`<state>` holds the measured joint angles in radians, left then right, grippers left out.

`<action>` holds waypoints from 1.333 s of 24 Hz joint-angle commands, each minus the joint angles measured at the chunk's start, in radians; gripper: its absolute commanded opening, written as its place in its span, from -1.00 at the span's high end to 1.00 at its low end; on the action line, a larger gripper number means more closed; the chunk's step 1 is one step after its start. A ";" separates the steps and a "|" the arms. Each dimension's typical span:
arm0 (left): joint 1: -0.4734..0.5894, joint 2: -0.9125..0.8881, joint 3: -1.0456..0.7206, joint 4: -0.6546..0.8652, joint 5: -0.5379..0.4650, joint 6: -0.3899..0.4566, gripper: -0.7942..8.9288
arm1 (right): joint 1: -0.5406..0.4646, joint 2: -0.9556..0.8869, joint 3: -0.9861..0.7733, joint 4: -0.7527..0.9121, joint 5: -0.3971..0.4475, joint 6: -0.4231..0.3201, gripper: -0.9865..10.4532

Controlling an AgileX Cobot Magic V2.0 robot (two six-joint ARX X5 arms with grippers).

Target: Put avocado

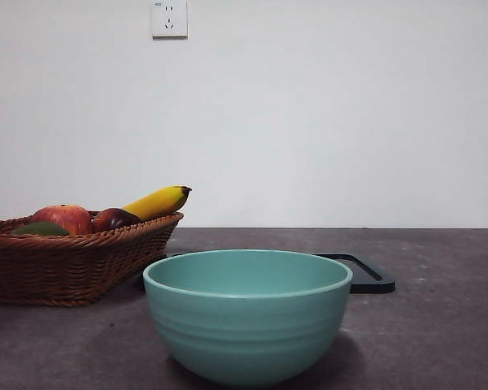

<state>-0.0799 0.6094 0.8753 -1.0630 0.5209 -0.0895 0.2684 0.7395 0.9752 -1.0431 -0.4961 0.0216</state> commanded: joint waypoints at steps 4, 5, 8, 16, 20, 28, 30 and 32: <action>-0.035 0.004 0.040 -0.041 0.041 0.034 0.82 | 0.135 0.018 0.020 -0.051 -0.002 -0.045 0.82; -0.037 0.004 0.040 -0.045 0.041 0.035 0.82 | 0.146 0.017 0.020 -0.054 -0.002 -0.045 0.82; -0.039 0.004 0.040 -0.045 0.041 0.034 0.82 | 0.158 0.018 0.020 -0.054 -0.002 -0.045 0.82; -0.039 0.004 0.040 -0.045 0.040 0.020 0.22 | 0.158 0.018 0.020 -0.053 -0.002 -0.040 0.33; -0.039 0.005 0.040 -0.045 0.040 0.018 -0.05 | 0.158 0.018 0.020 -0.053 -0.002 -0.040 0.17; -0.039 0.024 0.051 -0.010 -0.006 -0.006 -0.13 | 0.158 0.018 0.020 -0.053 -0.002 -0.035 0.16; -0.039 0.045 0.060 0.008 -0.029 -0.006 -0.12 | 0.158 0.018 0.020 -0.053 -0.002 -0.034 0.16; -0.039 0.076 0.070 0.027 -0.055 -0.006 -0.12 | 0.158 0.018 0.020 -0.053 -0.002 -0.033 0.16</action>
<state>-0.1162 0.6701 0.9257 -1.0489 0.4736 -0.0925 0.4191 0.7506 0.9756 -1.0996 -0.4961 -0.0109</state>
